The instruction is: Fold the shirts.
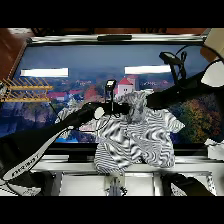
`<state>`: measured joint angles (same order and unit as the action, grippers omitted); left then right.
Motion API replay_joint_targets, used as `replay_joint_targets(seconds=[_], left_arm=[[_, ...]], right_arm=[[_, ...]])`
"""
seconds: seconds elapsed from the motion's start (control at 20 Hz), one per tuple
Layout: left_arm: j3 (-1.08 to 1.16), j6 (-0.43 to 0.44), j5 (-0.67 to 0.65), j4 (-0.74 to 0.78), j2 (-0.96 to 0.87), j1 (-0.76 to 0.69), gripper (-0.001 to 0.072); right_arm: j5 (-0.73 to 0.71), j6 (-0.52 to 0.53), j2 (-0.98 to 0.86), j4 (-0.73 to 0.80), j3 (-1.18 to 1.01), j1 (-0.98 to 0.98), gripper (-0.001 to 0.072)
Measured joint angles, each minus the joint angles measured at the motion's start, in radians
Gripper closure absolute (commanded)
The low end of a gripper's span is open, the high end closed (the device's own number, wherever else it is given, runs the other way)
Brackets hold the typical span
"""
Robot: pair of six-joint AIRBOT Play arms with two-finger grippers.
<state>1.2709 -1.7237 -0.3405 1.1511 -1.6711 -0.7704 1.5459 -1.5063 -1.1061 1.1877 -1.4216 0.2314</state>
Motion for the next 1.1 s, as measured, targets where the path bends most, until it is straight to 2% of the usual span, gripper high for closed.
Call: replay_joint_targets(seconds=[0.05,0.15,0.25,0.4,0.5,0.8,0.95,1.1], left_arm=[[0.001,0.0,0.0,-0.003,-0.001,0.002,0.0196],[0.003,0.0,-0.007,-0.005,-0.004,0.003,0.0393],[0.003,0.0,-0.009,-0.011,-0.008,0.0,0.0652],[0.004,0.001,-0.018,-0.02,0.0,-0.009,0.0648],[0.004,0.001,-0.042,-0.021,0.028,0.002,0.0648],[0.008,0.003,-0.164,0.066,0.278,0.134,0.0648],[0.038,0.006,-0.201,0.06,0.459,0.184,0.0648],[0.108,0.012,-0.218,0.056,0.61,0.214,0.0648]], right_arm=[[0.002,0.0,0.0,-0.006,-0.019,0.0,0.0644],[0.01,0.0,0.0,-0.03,-0.047,0.0,0.0644],[0.02,0.002,0.0,-0.063,-0.062,0.0,0.0644],[0.037,0.007,0.0,-0.079,-0.073,0.0,0.0644],[0.057,0.005,0.0,-0.038,-0.076,0.001,0.0644],[0.138,-0.062,0.0,0.231,-0.078,0.001,0.0644],[0.069,-0.06,0.0,0.296,-0.091,0.001,0.0644],[-0.064,-0.027,0.0,0.318,-0.176,0.003,0.0644]])
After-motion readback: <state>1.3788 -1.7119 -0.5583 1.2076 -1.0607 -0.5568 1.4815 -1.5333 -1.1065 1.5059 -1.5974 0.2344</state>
